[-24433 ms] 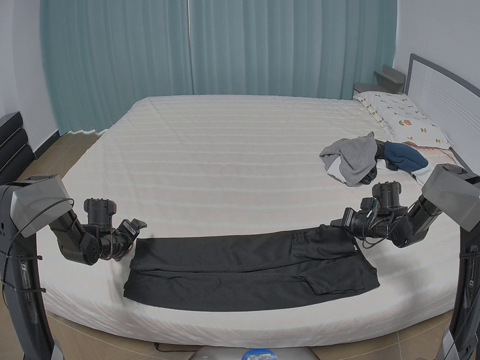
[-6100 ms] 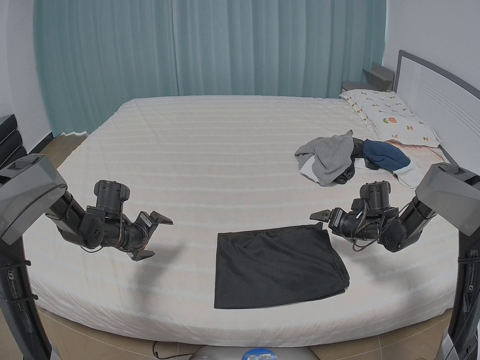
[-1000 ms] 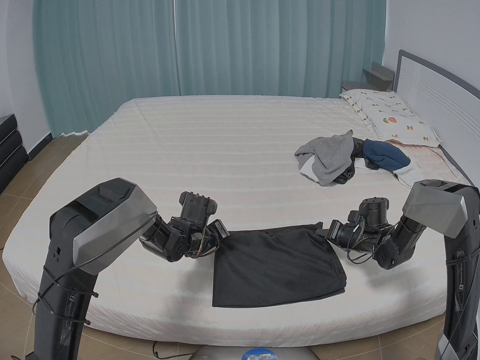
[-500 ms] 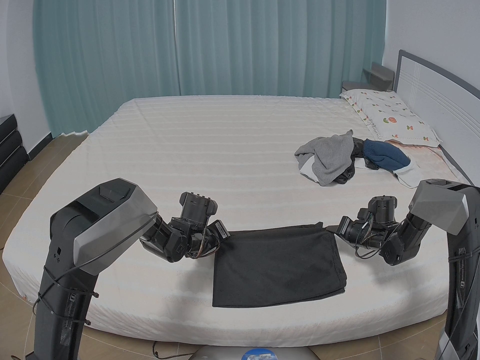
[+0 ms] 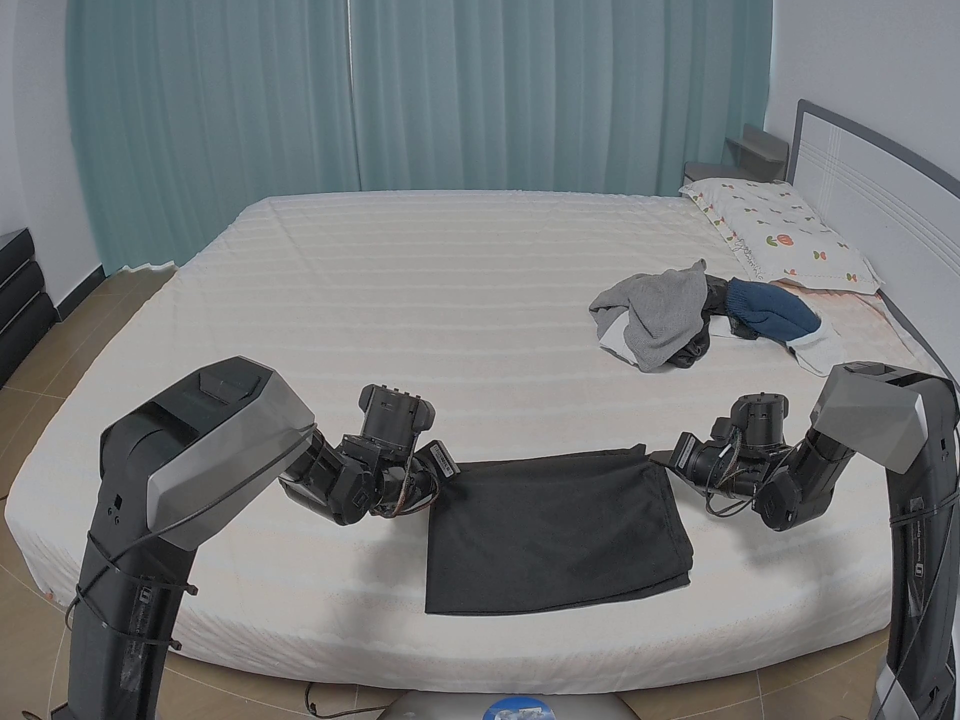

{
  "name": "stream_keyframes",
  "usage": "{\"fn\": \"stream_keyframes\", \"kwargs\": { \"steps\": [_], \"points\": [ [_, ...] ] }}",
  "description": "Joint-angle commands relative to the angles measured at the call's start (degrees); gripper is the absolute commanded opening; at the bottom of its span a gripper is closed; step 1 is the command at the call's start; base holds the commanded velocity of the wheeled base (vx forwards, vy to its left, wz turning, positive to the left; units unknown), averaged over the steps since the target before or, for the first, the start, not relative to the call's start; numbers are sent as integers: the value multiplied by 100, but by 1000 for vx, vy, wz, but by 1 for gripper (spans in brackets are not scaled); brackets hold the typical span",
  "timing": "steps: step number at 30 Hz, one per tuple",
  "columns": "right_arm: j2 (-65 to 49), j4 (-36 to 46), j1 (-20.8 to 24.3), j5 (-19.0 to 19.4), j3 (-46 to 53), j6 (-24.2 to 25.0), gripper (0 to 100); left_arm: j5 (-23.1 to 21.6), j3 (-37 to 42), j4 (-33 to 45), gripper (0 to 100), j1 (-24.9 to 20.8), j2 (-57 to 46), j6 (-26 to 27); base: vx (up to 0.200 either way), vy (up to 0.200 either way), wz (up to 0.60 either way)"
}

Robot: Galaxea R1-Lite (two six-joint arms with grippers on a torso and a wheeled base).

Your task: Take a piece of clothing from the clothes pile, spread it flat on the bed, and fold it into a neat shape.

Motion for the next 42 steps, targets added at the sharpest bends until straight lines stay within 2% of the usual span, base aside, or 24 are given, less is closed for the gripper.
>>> {"fn": "stream_keyframes", "kwargs": {
  "steps": [1, 6, 8, 10, 13, 16, 24, 33, 34, 42],
  "points": [
    [9, -3, 21, 10, 29, 7, 100, -5, 16, -4, 100, -2, -36, -22, 0, 0, 0],
    [-325, -11, -6, 10, 284, 165, 100, -5, 16, -4, 100, 7, -44, -31, 0, 0, 0],
    [-747, -11, -93, 80, 697, 367, 100, 4, 42, -48, 100, 24, -53, -66, 0, 0, 0],
    [-993, -11, -146, 159, 970, 350, 100, 22, 121, -197, 100, 33, -88, -215, 0, 0, 0],
    [-1362, -29, -164, 520, 1541, 262, 100, 57, 394, -742, 100, 68, -229, -628, 0, 0, 0],
    [-1608, -11, -129, 871, 2095, -63, 100, -5, 789, -1243, 100, 121, -396, -778, 0, 0, 0],
    [-1494, -29, -76, 950, 2789, -1180, 100, -5, 1466, -1401, 100, 165, -712, -830, 0, 0, 0],
    [-1424, 24, -67, 924, 2816, -1338, 100, -5, 1457, -1392, 100, 209, -695, -830, 0, 0, 0],
    [-1424, 41, -76, 924, 2842, -1373, 0, -5, 1457, -1392, 100, 209, -695, -830, 0, 0, 0],
    [-1477, 156, -155, 915, 3062, -1812, 0, -5, 1457, -1384, 100, 209, -695, -830, 0, 0, 0]
  ]
}}
